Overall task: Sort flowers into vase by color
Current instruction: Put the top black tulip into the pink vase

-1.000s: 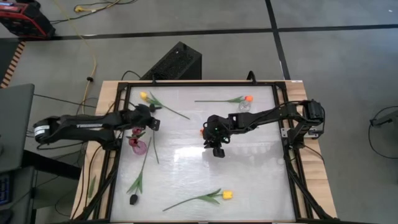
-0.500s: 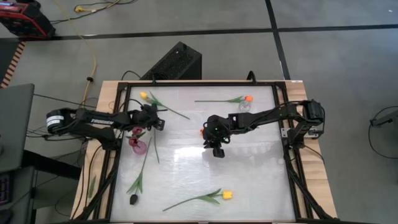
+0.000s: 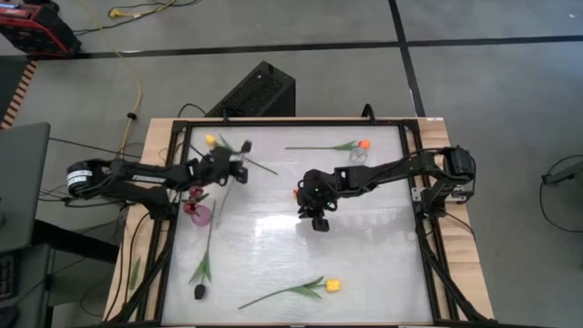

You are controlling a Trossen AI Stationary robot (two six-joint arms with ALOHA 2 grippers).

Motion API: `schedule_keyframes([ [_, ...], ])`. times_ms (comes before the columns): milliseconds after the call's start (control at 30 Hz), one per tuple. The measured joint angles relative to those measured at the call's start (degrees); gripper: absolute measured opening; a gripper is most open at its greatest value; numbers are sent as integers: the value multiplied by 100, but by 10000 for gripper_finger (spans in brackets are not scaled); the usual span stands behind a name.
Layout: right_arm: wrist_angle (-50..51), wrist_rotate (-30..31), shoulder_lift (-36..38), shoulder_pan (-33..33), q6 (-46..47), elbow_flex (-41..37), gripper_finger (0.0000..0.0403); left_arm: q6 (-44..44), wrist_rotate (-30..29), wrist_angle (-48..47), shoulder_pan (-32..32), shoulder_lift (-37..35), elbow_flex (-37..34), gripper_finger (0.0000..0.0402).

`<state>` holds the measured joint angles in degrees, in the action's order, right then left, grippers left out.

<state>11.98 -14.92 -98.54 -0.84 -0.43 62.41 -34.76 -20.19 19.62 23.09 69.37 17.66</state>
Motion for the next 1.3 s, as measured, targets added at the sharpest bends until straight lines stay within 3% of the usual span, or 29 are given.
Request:
schedule_keyframes([
  [200, 199, 0, 0, 91, 61, 0, 100, 684, 928, 2252, -26, -544, 3, 1],
  [367, 418, 0, 0, 163, 59, 0, 100, 1656, 1519, 2375, -26, -1747, 19, 0],
  [567, 419, 0, 0, 198, 22, 0, 100, 2360, 1472, 1477, -24, -3920, 25, 0],
  [733, 394, 1, 0, 175, -5, 0, 100, 2424, 1166, 367, -24, -5631, 27, 0],
  [900, 206, 2, 0, 126, -6, 0, 100, 2445, 977, -488, -24, -6897, 32, 0],
  [1100, 151, 2, 0, 124, 55, 0, 100, 2423, 1232, -1468, -24, -6662, 817, 0],
  [1300, 171, 2, 0, 200, 189, 0, 100, 2439, 1001, -2931, -28, -6616, 1787, 0],
])
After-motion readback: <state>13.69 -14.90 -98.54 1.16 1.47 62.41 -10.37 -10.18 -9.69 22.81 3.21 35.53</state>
